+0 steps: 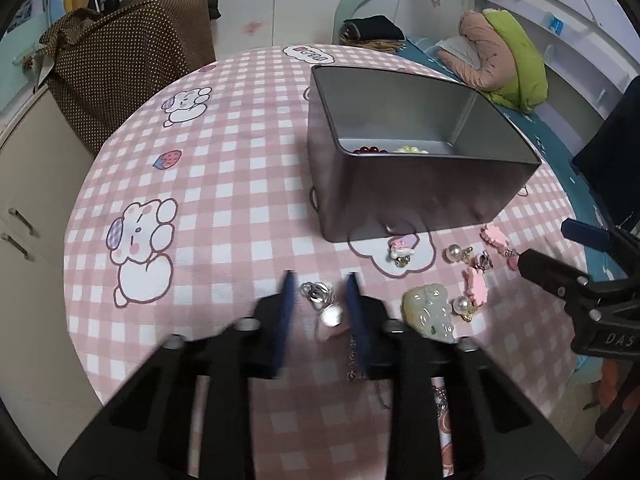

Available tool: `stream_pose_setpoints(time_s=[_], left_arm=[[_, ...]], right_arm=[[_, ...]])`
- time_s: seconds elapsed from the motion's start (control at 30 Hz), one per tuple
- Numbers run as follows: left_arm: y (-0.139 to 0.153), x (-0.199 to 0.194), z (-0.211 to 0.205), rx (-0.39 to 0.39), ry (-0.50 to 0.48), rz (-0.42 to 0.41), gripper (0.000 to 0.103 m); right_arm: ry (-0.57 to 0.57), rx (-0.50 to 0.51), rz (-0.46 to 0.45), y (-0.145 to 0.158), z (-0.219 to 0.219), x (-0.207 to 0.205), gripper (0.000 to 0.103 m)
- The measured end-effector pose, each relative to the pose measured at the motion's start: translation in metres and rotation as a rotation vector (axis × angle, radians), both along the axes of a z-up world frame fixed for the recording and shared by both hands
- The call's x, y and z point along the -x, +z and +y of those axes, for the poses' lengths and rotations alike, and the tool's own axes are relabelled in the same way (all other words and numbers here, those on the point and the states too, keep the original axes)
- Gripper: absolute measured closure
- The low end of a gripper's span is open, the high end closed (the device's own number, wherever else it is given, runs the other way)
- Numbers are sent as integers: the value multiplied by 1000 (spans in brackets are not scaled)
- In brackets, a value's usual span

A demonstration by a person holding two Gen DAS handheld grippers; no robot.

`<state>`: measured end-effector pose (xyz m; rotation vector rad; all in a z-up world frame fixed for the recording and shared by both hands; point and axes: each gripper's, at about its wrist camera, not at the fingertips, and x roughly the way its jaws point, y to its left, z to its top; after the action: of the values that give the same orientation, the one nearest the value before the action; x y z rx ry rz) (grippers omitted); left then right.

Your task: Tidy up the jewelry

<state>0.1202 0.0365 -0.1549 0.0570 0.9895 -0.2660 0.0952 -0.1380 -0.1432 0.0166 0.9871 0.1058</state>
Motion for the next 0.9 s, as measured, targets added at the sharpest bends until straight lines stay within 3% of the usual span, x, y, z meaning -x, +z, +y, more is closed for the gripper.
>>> stream_pose_setpoints(time_s=[0.23,0.33,0.4,0.63,0.7,0.77,0.9], left_arm=[[2,-2,2,55,-18,11,87],[6,-3,0,62,-26,-1,87],[7,-4,0,68,-25,-1,87],[11,-11,3,102,-18,1,87],[13,-14,4,104,-10,-2,87],[14,-12,4,108,-12,-6,87],[16,-12,4,112,-11,-11,87]], right_arm=[[28,5,-21,-2,1,-3,10],[42,10,-32,-5,1,-4,15],[50,2,-23,-8,2,-7,31],[109,48,-59,-15,14,-12,60],[135,66,-75,-14,18,-11,83],[152,85,-73,-14,21,-9,87],[145,64,-67,-14,19,-7,88]])
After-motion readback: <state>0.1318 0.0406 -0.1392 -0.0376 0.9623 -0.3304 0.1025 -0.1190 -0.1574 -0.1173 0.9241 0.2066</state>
